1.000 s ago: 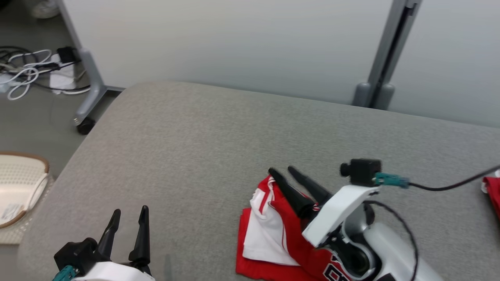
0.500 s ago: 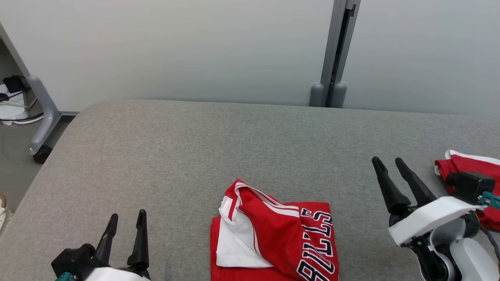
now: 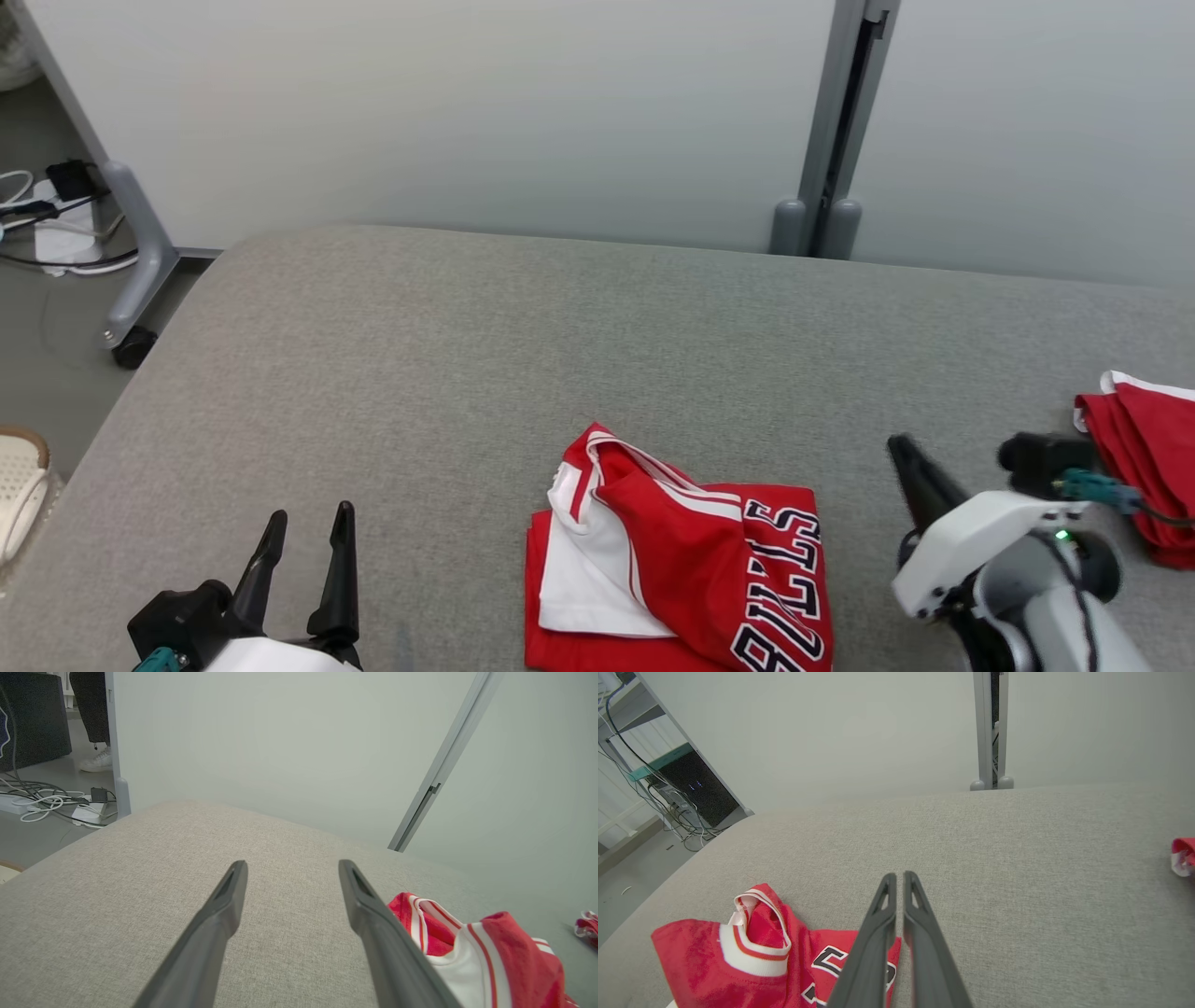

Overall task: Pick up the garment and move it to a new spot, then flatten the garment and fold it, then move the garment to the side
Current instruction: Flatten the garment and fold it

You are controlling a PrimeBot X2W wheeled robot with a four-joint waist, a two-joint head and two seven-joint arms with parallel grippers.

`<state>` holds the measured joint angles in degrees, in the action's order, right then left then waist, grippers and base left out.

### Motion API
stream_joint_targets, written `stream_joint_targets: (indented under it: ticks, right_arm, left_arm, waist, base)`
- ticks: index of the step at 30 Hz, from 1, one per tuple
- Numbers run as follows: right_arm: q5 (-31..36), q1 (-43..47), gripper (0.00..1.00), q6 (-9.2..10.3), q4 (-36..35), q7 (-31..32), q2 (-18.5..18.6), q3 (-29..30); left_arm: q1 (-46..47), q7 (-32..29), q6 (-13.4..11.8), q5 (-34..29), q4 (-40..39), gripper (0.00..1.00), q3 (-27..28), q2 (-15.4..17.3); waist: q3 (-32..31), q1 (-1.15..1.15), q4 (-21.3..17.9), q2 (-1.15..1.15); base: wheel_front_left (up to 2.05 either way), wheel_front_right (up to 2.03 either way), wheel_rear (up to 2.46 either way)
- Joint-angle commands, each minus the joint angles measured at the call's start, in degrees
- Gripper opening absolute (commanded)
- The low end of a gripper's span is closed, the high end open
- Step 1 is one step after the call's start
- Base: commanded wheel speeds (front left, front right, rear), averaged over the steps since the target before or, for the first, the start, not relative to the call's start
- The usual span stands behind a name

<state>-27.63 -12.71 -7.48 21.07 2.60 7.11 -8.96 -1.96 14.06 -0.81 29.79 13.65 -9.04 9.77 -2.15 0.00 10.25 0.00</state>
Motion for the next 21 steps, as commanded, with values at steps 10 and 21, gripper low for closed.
stream_joint_targets:
  ticks: [10,21]
  right_arm:
    - [1.7,-3.7,0.0,-0.02,17.6,3.9,-4.0,-3.3]
    - [-11.1,-5.6,0.0,-0.02,18.3,-0.5,-4.0,-25.7]
  left_arm:
    - [1.4,-0.7,-0.2,0.3,0.2,1.0,-0.2,1.0]
    - [1.6,-1.0,-0.4,0.6,0.1,1.0,-0.5,1.5]
  waist:
    - [0.0,0.0,5.3,0.0]
    - [0.6,0.0,9.1,0.0]
  base:
    - [0.0,0.0,0.0]
    - [0.0,0.0,0.0]
